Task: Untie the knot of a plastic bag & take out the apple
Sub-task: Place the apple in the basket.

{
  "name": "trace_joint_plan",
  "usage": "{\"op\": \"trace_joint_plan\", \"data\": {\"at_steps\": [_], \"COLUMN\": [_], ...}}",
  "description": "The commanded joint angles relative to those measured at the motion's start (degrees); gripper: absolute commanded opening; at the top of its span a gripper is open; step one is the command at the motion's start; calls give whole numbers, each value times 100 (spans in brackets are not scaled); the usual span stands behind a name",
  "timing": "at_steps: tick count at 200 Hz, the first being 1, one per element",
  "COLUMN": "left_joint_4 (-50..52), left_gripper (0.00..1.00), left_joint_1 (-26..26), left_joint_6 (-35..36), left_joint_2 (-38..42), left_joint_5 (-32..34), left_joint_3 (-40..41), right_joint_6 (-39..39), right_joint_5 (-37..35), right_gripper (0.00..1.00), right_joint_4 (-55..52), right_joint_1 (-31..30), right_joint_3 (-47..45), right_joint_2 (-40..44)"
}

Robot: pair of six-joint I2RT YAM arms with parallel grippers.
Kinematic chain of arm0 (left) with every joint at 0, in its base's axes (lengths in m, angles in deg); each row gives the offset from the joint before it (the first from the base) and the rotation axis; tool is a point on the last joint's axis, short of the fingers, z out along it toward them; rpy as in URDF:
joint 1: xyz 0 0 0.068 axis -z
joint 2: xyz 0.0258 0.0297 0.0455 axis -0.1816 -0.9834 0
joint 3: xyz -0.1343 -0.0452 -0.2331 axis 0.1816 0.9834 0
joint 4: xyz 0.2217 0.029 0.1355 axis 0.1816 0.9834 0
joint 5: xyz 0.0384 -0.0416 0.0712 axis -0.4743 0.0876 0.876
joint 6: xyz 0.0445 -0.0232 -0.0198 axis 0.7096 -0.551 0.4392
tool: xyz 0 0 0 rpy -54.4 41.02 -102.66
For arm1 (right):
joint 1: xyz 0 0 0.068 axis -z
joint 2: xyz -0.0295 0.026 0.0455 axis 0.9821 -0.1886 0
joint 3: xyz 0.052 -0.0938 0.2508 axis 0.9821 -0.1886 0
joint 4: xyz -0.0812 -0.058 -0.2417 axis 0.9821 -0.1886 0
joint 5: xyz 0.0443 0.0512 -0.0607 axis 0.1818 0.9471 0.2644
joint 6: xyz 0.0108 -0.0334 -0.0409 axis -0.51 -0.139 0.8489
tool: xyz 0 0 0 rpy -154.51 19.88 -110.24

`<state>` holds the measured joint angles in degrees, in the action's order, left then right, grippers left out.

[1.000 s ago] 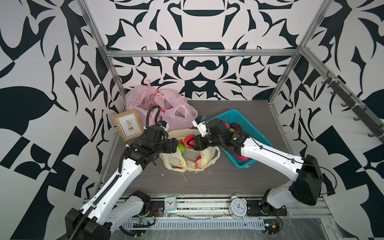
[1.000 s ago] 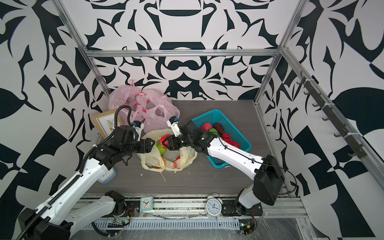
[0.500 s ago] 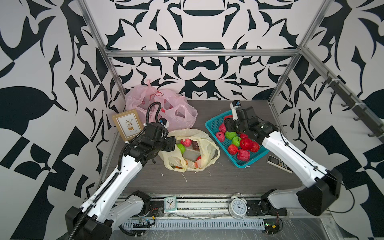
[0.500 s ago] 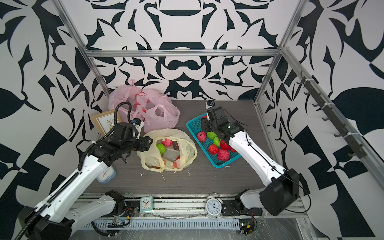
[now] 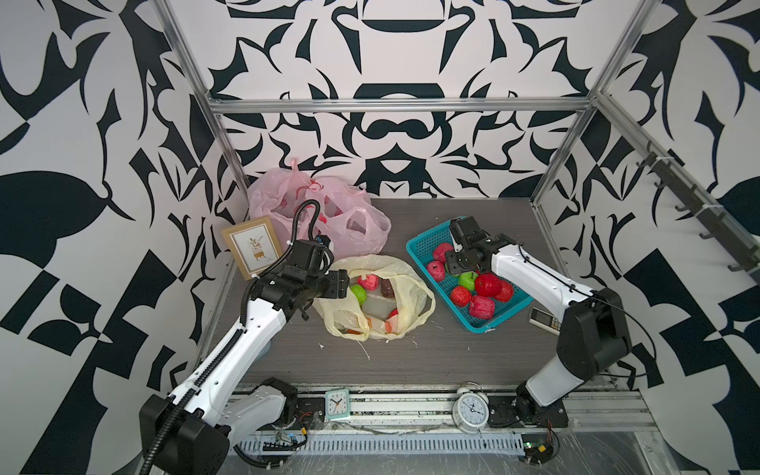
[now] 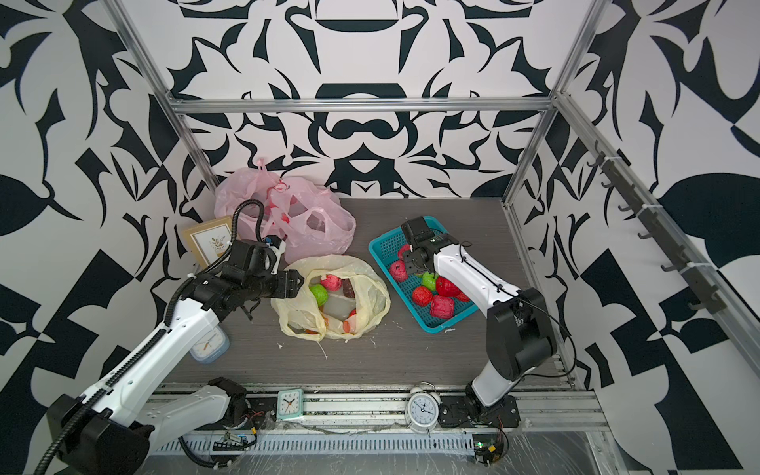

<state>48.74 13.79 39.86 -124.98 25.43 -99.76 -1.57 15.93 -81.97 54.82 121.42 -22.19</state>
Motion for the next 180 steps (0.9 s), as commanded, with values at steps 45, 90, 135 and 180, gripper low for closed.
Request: {"op": "trace_joint_plan", "data": {"at_steps": [45, 90, 135, 180], "left_joint_4": [98, -32, -659, -1460], "left_gripper": [67, 62, 49, 45], "left_joint_1": [203, 916, 1386, 1513], "left_joint_6": [64, 67, -142, -397], "left_joint_2": [33, -69, -561, -1227], "left_joint_5": [-435, -376, -585, -844], "left_joint_3": [-92, -108, 7, 245], "right_joint_6": [50, 60, -102, -500], "right_joint_5": [80, 549, 1723, 2585], "right_gripper": [68, 84, 71, 53], "right_joint_4": [-120, -71, 237, 537], "right_joint_1": [93, 94, 85, -1455], "right_joint_3": [46, 55, -336, -794], "right_joint_2": [-227, 167, 1623, 2990]}}
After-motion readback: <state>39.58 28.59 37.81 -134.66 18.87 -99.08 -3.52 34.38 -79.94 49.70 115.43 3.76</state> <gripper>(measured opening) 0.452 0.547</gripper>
